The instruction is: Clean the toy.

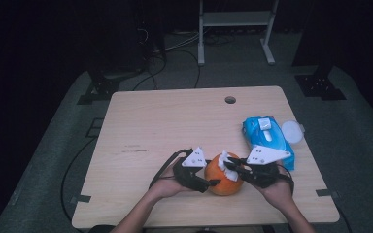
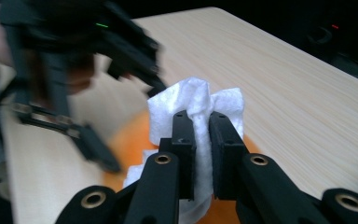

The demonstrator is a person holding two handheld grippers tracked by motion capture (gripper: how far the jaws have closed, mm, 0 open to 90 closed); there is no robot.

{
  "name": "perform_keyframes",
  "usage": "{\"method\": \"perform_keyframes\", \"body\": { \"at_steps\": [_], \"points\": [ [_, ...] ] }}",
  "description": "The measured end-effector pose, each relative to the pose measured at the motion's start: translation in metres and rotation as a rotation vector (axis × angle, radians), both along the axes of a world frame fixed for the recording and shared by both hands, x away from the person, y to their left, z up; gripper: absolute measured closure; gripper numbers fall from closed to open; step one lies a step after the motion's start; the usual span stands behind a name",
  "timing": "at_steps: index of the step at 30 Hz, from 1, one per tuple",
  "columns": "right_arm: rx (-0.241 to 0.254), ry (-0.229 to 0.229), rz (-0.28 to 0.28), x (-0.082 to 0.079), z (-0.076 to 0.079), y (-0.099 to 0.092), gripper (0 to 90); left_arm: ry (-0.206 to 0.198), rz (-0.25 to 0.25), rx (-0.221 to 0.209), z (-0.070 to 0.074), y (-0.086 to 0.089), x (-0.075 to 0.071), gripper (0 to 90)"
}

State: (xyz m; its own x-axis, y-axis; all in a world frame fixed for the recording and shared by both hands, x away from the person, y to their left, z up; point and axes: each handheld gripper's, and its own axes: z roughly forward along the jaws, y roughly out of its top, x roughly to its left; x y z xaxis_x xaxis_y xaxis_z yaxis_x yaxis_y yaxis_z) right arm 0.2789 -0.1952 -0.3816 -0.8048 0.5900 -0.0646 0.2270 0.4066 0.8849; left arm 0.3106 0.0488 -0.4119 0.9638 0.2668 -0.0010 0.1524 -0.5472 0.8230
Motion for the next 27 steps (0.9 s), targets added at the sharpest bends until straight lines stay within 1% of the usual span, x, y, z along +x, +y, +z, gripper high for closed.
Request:
{"method": "perform_keyframes", "body": {
  "at_steps": [1,2,3,4,5,6,7,8,9,10,11,12,13,14,16,18,20,22,23,24,26,27],
  "points": [
    [0.004,0.005,-0.018,0.002,-0.001,-0.005,81.0,0.015,0.004,-0.013,0.000,0.000,0.001,30.5],
    [0.009,0.016,-0.025,0.003,-0.002,-0.008,81.0,0.043,0.009,-0.031,0.001,0.000,0.003,26.1],
    [0.016,0.028,-0.030,0.004,-0.003,-0.009,81.1,0.094,0.018,-0.061,0.001,-0.002,0.006,19.4],
    [0.014,0.031,-0.027,0.004,-0.003,-0.008,81.1,0.141,0.037,-0.084,0.001,-0.003,0.008,14.1],
    [0.012,0.036,-0.017,0.003,-0.003,-0.006,81.1,0.150,0.055,-0.090,0.001,-0.005,0.009,13.1],
    [0.012,0.036,-0.004,0.002,-0.002,-0.002,81.1,0.128,0.067,-0.079,0.000,-0.007,0.008,14.0],
    [0.007,0.033,0.012,0.001,-0.001,0.002,81.0,0.097,0.062,-0.068,0.000,-0.008,0.006,17.8],
    [-0.004,0.027,0.022,-0.002,0.000,0.007,81.0,0.083,0.058,-0.066,0.000,-0.009,0.004,20.6],
    [-0.008,0.020,0.038,-0.004,0.002,0.011,81.0,0.061,0.047,-0.059,0.001,-0.011,0.000,22.4],
    [-0.003,0.021,0.059,-0.006,0.002,0.016,80.9,0.027,0.024,-0.036,0.002,-0.013,-0.003,23.4],
    [0.002,0.023,0.080,-0.008,0.002,0.020,80.9,0.002,0.008,-0.016,0.002,-0.014,-0.007,24.0],
    [-0.007,0.018,0.091,-0.010,0.002,0.024,80.8,-0.017,0.003,0.000,0.002,-0.015,-0.009,24.3],
    [-0.022,0.007,0.090,-0.011,0.002,0.027,80.8,-0.029,0.001,0.011,0.002,-0.015,-0.010,24.9],
    [-0.028,0.000,0.084,-0.012,0.002,0.027,80.8,-0.033,-0.004,0.006,0.001,-0.013,-0.009,26.0],
    [-0.015,0.000,0.065,-0.009,0.004,0.021,80.8,-0.020,-0.010,-0.008,-0.001,-0.009,-0.006,27.1],
    [-0.019,-0.004,0.023,-0.005,0.004,0.011,80.9,-0.015,-0.014,-0.008,-0.003,-0.005,-0.003,27.1],
    [-0.026,0.012,-0.024,0.000,0.002,-0.001,80.9,0.005,-0.008,-0.014,-0.005,-0.001,0.000,27.0],
    [-0.015,0.036,-0.048,0.006,-0.004,-0.012,80.9,0.026,0.000,-0.019,-0.006,0.003,0.004,25.3],
    [-0.012,0.053,-0.060,0.008,-0.006,-0.015,80.9,0.048,0.004,-0.024,-0.005,0.004,0.006,22.8],
    [-0.011,0.059,-0.064,0.009,-0.008,-0.016,80.9,0.083,0.006,-0.037,-0.004,0.005,0.009,19.1],
    [-0.013,0.057,-0.067,0.009,-0.010,-0.013,81.0,0.177,0.029,-0.076,-0.002,0.004,0.014,10.5],
    [-0.007,0.060,-0.062,0.008,-0.010,-0.010,81.0,0.208,0.033,-0.096,-0.001,0.004,0.015,8.7]
  ]
}}
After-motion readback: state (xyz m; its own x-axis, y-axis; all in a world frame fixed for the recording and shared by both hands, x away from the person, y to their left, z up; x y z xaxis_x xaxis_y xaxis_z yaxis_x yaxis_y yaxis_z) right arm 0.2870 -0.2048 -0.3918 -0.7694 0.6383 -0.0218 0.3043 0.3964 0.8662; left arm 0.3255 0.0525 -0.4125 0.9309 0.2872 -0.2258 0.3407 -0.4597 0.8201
